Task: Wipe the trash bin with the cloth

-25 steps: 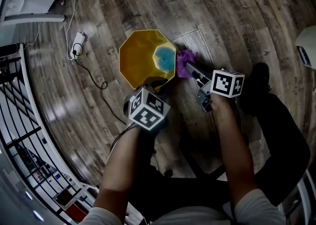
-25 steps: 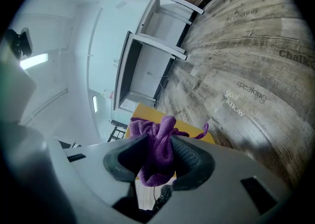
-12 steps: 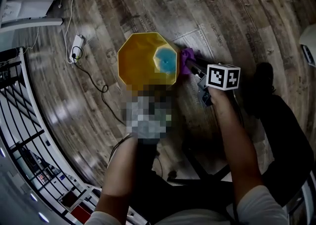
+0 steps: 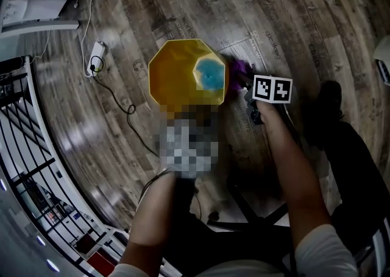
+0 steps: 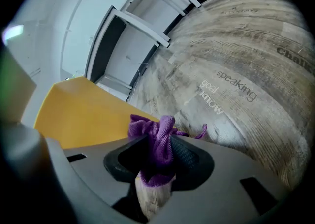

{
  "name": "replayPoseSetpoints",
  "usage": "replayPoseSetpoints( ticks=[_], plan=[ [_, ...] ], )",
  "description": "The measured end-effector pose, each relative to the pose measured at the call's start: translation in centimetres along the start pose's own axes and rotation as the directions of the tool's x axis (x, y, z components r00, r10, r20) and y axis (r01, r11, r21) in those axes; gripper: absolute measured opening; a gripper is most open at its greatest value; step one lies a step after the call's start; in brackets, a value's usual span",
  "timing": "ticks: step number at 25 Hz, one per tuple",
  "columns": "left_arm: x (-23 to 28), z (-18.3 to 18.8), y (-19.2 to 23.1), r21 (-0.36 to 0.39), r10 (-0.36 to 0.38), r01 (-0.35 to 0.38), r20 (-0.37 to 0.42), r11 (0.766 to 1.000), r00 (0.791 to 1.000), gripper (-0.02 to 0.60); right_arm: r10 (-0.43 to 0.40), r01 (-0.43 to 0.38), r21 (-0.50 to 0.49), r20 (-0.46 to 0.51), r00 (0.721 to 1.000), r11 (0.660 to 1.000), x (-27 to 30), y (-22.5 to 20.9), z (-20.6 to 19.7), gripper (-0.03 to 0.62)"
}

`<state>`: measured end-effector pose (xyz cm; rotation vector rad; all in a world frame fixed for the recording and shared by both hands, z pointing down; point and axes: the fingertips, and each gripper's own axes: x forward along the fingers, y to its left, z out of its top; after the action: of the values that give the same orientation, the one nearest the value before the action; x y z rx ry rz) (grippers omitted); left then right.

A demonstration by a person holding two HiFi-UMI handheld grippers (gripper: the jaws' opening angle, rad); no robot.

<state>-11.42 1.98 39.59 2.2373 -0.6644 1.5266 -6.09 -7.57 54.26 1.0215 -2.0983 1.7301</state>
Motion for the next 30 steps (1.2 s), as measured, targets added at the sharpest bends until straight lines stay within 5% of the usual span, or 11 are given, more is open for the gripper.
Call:
replayPoseSetpoints(
  ticks=[5, 13, 20, 27, 30],
  plan=[
    [0.0, 0.1, -0.1, 0.007, 0.001, -0.001, 0.005, 1.000, 1.000, 0.015, -0.052, 0.052, 0.006, -0.063, 0.997, 0.999, 1.8, -2.1, -0.7, 0.141],
    [-0.1, 0.0, 0.1, 0.016, 0.006, -0.006, 0.008, 1.000, 1.000, 0.015, -0.215, 0.195, -0.124, -0.167, 0.962, 0.973, 5.5, -5.8, -1.9, 0.140],
    [0.0, 0.2, 0.4, -0.009, 0.024, -0.024, 0.015, 1.000, 1.000, 0.015, -0.287, 0.257, -0.190, -0.150, 0.946, 0.948, 5.4, -6.4, -1.5, 0.140],
    [0.0, 0.7, 0.4, -0.057, 0.031, -0.028, 0.052, 0.998, 0.998, 0.015, -0.126, 0.126, 0.009, 0.035, 0.991, 0.992, -1.2, -2.9, 1.0, 0.141],
    [-0.3, 0.3, -0.2, -0.006, 0.011, -0.011, 0.039, 1.000, 0.999, 0.028, -0.056, 0.049, 0.059, 0.107, 0.993, 0.997, -4.9, -0.9, 1.7, 0.141]
  ],
)
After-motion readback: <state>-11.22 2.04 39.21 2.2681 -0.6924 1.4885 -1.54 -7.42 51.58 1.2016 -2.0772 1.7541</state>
